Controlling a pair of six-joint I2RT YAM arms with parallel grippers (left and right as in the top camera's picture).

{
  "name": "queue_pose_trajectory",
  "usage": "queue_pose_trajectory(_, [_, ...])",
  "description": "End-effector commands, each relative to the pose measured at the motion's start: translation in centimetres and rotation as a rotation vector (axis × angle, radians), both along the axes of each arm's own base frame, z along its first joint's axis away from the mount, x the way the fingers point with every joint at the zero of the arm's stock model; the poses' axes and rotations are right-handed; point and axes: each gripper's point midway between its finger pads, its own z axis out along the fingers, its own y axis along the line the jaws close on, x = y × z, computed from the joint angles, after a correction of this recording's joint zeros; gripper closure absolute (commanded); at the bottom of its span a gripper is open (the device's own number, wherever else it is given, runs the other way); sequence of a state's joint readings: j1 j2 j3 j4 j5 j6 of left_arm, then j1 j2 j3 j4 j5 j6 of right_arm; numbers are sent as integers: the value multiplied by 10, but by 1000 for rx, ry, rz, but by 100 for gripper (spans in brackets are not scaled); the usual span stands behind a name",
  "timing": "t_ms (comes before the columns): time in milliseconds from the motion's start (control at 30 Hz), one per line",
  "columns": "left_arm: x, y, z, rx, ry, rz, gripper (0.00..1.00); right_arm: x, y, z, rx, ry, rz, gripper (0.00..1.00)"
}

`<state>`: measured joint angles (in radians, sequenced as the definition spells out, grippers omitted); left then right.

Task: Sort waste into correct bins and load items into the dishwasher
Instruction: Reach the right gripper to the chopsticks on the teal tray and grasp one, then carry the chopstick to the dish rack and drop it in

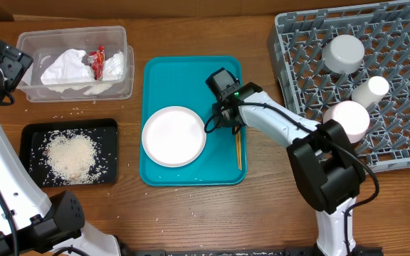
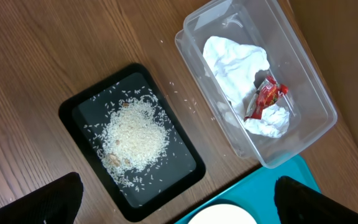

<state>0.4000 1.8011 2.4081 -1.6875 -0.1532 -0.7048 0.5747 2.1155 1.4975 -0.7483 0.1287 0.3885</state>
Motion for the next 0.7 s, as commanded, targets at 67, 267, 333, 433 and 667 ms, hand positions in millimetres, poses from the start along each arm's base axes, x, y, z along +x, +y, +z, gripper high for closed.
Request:
queue_pose_trajectory(67, [2, 1, -5, -9, 12, 12, 0, -2, -5, -12, -15, 23, -12, 49])
queue_pose_trajectory(267, [2, 1, -5, -9, 12, 12, 0, -3, -5, -12, -13, 28, -15, 67])
queue_pose_trajectory(333, [2, 1, -5, -9, 12, 12, 0, -3, -4, -12, -6, 33, -13, 76])
queue_pose_trajectory(433, [2, 1, -5, -9, 12, 12, 0, -4, 3, -7, 24, 47, -5, 94])
queue_pose_trajectory(667, [2, 1, -5, -9, 12, 12, 0, 17, 17, 44, 93, 0, -3, 96])
